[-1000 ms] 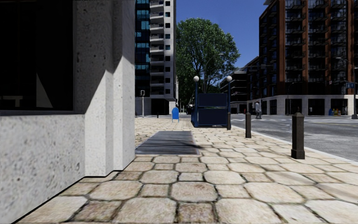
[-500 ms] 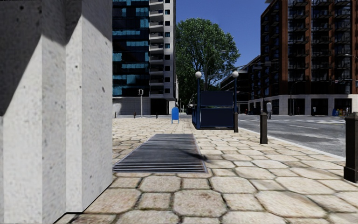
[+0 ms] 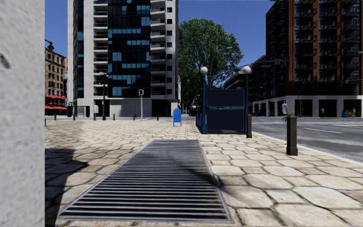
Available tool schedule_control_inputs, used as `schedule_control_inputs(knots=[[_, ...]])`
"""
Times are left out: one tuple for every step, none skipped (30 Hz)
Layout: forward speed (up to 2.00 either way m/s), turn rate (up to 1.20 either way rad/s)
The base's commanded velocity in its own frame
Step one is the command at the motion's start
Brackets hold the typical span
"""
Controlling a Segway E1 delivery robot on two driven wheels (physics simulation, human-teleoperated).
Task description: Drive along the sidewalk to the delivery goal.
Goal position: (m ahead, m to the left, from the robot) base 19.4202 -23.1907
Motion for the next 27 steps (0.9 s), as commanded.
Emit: schedule_control_inputs(knots=[[1.98, 0.00], [1.98, 0.00], [1.98, 0.00], [1.98, 0.05], [1.98, 0.05], [1.98, 0.13], [1.98, 0.16], [1.98, 0.21], [1.98, 0.29], [1.98, 0.36], [1.98, 0.37], [1.98, 0.38], [1.98, 0.38], [1.98, 0.38], [1.98, 0.39], [1.98, 0.39], [1.98, 0.41], [1.98, 0.41], [1.98, 0.42], [1.98, 0.42], [1.98, 0.42], [1.98, 0.42], [1.98, 0.42], [1.98, 0.42], [1.98, 0.42], [1.98, 0.42], [1.98, 0.42]])
